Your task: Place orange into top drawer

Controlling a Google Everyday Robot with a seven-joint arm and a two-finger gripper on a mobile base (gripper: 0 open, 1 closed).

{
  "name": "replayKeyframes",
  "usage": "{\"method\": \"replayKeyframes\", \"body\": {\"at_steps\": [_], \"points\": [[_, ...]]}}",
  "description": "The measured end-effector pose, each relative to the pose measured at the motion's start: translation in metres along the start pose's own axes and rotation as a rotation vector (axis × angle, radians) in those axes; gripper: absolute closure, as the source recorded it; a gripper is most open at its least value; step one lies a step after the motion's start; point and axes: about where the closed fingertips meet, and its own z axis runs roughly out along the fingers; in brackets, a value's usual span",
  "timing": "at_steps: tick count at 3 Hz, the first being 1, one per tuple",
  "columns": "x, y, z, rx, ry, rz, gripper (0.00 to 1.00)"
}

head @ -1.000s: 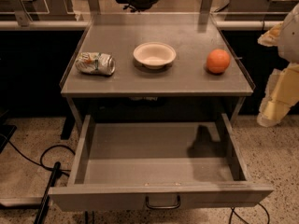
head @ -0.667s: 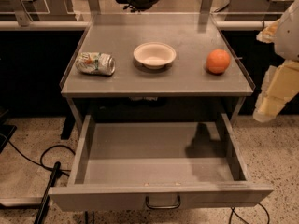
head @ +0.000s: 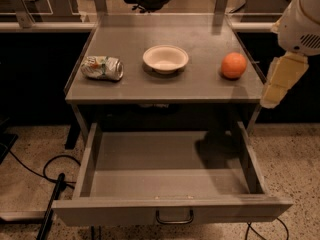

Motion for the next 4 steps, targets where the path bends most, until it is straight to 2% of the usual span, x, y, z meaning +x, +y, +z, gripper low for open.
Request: {"method": "replayKeyframes", "body": {"at_steps": [1, 2, 3, 4], "points": [[0.003, -0.023, 0.019, 0.012, 0.024, 0.004, 0.00], [0.007, -0.043, 0.038, -0.038, 0.022, 0.024, 0.00], [0.007, -0.048, 0.035, -0.027, 0.016, 0.030, 0.00], [0.005, -0.056, 0.046, -0.032, -0.014, 0.047, 0.00]]}}
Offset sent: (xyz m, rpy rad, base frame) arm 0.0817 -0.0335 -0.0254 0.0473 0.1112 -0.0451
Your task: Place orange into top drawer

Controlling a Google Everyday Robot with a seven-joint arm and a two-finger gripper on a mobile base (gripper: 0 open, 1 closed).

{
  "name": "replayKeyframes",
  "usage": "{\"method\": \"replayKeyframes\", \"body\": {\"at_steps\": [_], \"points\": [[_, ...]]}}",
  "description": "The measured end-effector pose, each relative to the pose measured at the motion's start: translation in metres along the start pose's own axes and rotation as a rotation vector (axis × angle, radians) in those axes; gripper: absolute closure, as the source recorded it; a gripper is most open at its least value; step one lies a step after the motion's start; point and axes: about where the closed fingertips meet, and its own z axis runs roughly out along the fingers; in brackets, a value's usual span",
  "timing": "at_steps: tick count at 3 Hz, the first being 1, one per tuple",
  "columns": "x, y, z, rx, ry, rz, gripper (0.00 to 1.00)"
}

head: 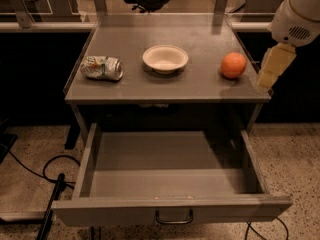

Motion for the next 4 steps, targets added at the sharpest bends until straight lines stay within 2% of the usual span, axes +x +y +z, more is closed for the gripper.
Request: {"method": "replayKeyframes", "body": {"at_steps": [1, 2, 4], "points": [[-0.017, -0.023, 0.016, -0.002, -0.068, 0.007, 0.00], [-0.042, -0.072, 0.047, -0.026, -0.128, -0.010, 0.00], [-0.036, -0.087, 0.070, -0.009, -0.122, -0.008, 0.00]]}}
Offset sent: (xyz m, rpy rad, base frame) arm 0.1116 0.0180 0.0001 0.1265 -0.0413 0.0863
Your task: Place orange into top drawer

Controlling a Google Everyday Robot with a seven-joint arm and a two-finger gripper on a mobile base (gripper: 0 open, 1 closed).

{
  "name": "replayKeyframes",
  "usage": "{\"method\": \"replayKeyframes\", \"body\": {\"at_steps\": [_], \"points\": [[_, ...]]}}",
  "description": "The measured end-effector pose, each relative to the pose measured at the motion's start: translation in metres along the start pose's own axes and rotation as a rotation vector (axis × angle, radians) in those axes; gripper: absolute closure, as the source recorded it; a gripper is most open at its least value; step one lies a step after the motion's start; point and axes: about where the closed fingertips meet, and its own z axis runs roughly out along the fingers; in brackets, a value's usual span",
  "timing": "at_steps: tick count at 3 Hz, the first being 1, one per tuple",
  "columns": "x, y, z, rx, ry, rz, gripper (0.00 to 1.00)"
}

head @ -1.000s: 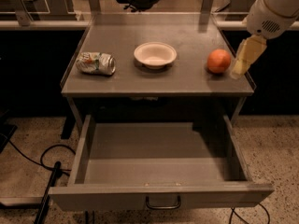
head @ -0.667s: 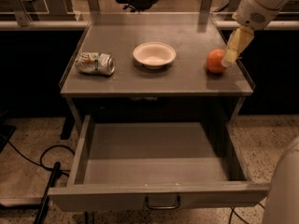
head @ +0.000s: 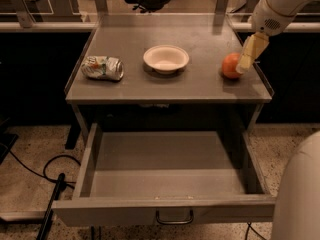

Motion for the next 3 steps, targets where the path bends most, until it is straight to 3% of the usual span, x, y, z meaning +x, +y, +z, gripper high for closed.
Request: {"method": "replayKeyframes", "body": {"at_steps": [2, 3], "points": [[0.001, -0.015, 0.020, -0.001, 0.026, -0.002, 0.00], [0.000, -0.011, 0.044, -0.024, 0.037, 0.007, 0.00]]}}
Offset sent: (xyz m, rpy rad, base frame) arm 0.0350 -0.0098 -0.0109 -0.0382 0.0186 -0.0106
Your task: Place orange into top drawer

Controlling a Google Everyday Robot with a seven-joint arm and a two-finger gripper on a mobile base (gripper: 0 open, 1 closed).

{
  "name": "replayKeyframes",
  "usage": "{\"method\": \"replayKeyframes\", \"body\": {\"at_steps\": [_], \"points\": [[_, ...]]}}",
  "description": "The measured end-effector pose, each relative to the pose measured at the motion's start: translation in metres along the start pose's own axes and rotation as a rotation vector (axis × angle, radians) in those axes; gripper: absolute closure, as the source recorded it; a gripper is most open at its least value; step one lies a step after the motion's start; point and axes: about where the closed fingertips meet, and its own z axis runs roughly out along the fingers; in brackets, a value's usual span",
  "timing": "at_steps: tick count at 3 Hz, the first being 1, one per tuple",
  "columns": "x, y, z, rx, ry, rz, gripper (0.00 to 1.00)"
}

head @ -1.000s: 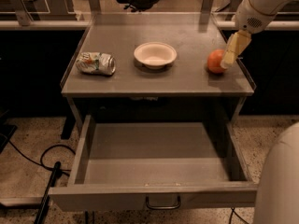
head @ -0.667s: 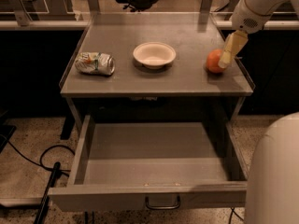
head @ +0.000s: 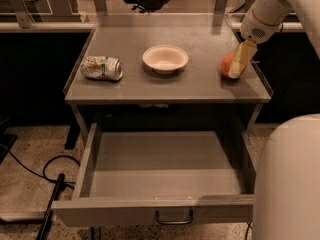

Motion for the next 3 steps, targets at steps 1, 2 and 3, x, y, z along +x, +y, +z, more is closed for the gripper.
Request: {"method": "replayKeyframes", "body": {"at_steps": [1, 2, 3], "points": [[0.001, 0.005, 0.008, -0.010, -0.006, -0.003, 0.00], [0.003, 0.021, 0.029, -0.064, -0.001, -0.001, 0.00], [0.002, 0.036, 0.045, -0.113, -0.002, -0.006, 0.00]]}}
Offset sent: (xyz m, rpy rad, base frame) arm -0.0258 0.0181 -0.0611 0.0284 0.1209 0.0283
